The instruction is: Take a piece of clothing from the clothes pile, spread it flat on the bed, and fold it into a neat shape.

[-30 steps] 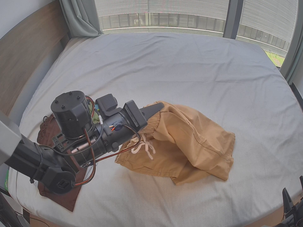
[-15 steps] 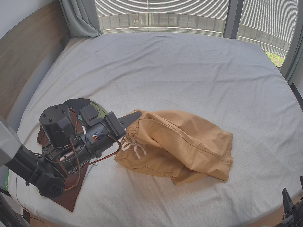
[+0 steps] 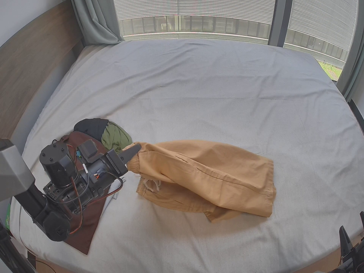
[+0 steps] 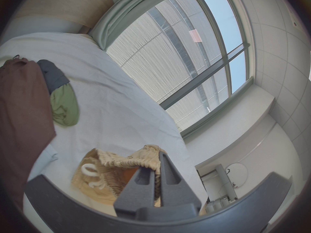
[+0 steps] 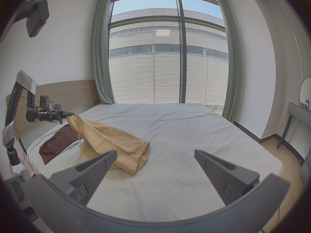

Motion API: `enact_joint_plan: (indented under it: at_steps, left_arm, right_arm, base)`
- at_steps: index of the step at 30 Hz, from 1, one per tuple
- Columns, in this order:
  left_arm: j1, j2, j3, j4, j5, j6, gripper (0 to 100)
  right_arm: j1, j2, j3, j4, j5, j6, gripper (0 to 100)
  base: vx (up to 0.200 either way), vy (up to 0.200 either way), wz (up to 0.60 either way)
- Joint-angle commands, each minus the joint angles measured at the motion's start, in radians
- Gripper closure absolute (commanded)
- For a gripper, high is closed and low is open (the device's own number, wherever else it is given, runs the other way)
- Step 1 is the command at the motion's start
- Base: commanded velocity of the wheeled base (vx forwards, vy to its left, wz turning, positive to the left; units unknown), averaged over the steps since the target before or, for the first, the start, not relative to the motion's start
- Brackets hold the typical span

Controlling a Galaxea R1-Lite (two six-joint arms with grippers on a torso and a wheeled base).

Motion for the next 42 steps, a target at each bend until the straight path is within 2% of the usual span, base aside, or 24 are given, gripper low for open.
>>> enact_joint_plan:
  at_steps: [1,13,19,37,39,42]
  left_arm:
    - [0.067,0.103,0.039,-0.026,-0.003,0.019,100]
    - [0.093,0.146,-0.001,-0.026,-0.018,0.016,100]
    - [0.123,0.192,-0.001,-0.028,-0.021,0.058,100]
    - [0.123,0.241,-0.023,-0.028,-0.012,0.081,100]
    - [0.123,0.24,-0.023,-0.028,-0.012,0.081,100]
    - [0.121,0.24,-0.023,-0.028,-0.012,0.081,100]
  right_arm:
    - [0.001,-0.013,0.016,0.0,0.0,0.0,0]
    - [0.001,-0.013,0.016,0.002,0.003,-0.006,0]
    - [-0.001,-0.015,0.016,0.002,0.003,-0.005,0]
    - [-0.001,-0.015,0.018,-0.002,0.019,-0.019,0]
    - [-0.001,-0.016,0.012,-0.023,0.022,-0.02,0]
    - [0.009,0.024,-0.079,-0.146,0.019,-0.026,0]
  base:
    - [0.0,0.0,0.0]
    - [0.0,0.0,0.0]
    - [0.0,0.0,0.0]
    - [0.0,0.0,0.0]
    - [0.0,0.0,0.0]
    - [0.0,0.0,0.0]
